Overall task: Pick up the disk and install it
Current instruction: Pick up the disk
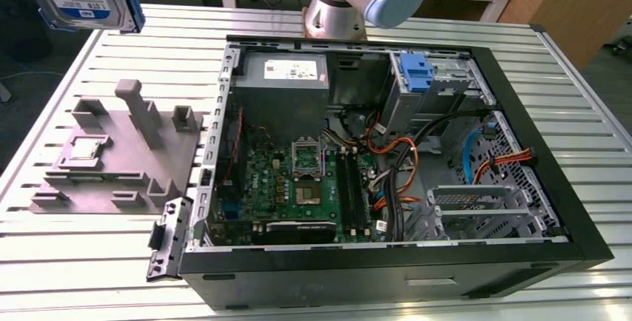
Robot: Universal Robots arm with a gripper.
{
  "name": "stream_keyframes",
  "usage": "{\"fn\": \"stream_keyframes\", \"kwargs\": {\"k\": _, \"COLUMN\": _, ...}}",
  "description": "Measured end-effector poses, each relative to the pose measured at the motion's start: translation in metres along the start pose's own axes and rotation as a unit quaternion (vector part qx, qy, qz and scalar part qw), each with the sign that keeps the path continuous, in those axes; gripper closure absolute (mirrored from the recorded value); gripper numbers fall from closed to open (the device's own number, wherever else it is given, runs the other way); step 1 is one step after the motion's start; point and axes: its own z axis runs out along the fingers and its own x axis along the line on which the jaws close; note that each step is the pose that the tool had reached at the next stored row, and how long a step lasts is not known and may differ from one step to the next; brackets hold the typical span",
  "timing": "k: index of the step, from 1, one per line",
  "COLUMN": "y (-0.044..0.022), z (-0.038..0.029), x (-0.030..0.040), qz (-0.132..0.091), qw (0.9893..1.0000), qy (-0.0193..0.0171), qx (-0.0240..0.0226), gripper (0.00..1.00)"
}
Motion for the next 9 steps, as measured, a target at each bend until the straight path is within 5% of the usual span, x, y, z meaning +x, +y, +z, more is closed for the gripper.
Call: {"fn": "stream_keyframes", "kwargs": {"k": 9, "y": 0.0041, "z": 0.0, "x": -0.0001, "qz": 0.0, "qw": 1.0, "qy": 0.0, "qx": 0.0, "gripper": 0.63}}
